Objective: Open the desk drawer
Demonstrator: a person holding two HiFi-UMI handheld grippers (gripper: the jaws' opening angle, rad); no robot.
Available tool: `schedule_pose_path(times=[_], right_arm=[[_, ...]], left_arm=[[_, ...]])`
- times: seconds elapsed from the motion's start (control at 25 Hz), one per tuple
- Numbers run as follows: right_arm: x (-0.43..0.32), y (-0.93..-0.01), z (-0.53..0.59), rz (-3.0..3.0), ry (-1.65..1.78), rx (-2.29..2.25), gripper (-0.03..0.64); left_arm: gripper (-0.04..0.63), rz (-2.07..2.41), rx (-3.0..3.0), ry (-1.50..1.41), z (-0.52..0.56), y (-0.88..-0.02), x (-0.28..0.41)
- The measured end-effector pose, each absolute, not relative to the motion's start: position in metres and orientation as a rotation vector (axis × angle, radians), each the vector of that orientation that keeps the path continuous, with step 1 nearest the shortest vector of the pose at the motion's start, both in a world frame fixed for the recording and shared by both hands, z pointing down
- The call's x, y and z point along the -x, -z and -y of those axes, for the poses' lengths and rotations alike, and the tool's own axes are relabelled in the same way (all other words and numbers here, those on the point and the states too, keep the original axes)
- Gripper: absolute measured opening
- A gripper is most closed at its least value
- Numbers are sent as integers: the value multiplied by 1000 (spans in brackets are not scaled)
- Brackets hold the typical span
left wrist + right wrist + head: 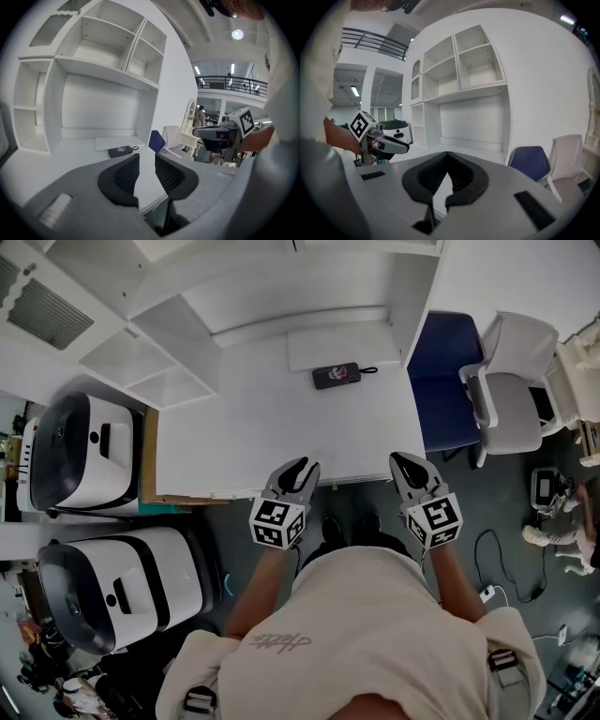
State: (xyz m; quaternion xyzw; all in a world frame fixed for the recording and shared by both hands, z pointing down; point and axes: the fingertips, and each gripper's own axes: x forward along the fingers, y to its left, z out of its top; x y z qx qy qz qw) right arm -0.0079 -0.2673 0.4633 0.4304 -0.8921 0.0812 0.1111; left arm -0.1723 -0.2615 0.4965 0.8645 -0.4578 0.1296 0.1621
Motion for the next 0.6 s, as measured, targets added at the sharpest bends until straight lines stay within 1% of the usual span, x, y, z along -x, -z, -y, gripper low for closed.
schedule_pose_path(times=[0.16,0.6], right_arm=[[1,-468,272,2638,-262,-1240,2],[-21,-498,272,2649,-312,-1122,2]], left_arm=[[106,1301,-2422,-416,259,-517,165],[106,1258,-2186,-518,234,-607,146]])
